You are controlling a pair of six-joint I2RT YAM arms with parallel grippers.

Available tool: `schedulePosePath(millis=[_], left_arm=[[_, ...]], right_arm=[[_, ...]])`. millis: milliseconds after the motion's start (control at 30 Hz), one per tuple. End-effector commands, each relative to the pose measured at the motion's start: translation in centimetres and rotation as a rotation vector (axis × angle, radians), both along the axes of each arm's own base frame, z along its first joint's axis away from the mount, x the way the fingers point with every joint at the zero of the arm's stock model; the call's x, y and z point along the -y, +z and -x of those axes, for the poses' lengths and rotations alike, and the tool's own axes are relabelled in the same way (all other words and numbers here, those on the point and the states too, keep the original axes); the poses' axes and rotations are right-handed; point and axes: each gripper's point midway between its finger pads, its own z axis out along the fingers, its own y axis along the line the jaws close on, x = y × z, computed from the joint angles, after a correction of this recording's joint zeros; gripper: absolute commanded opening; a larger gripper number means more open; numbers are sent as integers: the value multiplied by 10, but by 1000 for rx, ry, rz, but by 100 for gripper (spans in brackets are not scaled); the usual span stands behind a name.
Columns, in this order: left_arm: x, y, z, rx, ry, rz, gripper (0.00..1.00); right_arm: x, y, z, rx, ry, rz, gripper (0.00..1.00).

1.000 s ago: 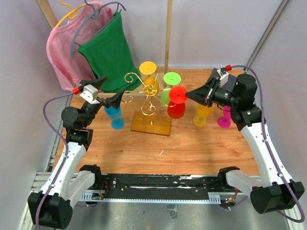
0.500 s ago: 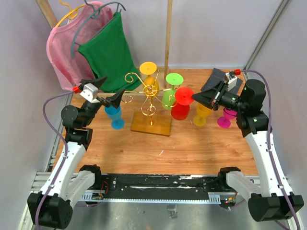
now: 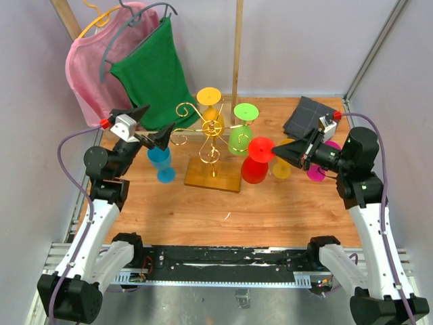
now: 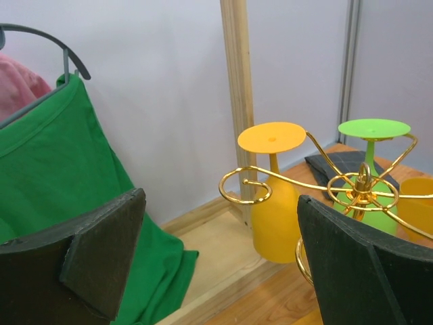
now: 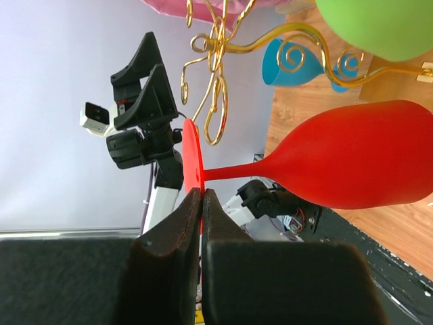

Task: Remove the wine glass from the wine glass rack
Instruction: Pick up the wine glass from the wine rack.

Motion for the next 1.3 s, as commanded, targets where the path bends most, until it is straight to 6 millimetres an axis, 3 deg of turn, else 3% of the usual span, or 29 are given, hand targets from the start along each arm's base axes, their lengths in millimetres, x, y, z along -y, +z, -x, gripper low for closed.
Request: schedulePosePath(millis=[0,367,733,867,1000,1267], left_arm=[[-5,20,-4,11,37,27,99],[-28,40,-15,-40,175,83,99],[-51,64,-35,-86,303,174,99],[-50,78,-43,-85,301,196,99],[-49,89,-50,-82,298,199,99],[-37,113,-57,-73,234,217,99]], right_arm=[[4,0,21,-25,-5,-16,1],[6,2,79,-115,0,-54,1],[5,31,112,-142,29,-119,1],[3,58,109,-110,45,-167,1],[2,97,101,-28,65,-195,1],[0,172,63,194,63,-282,1]])
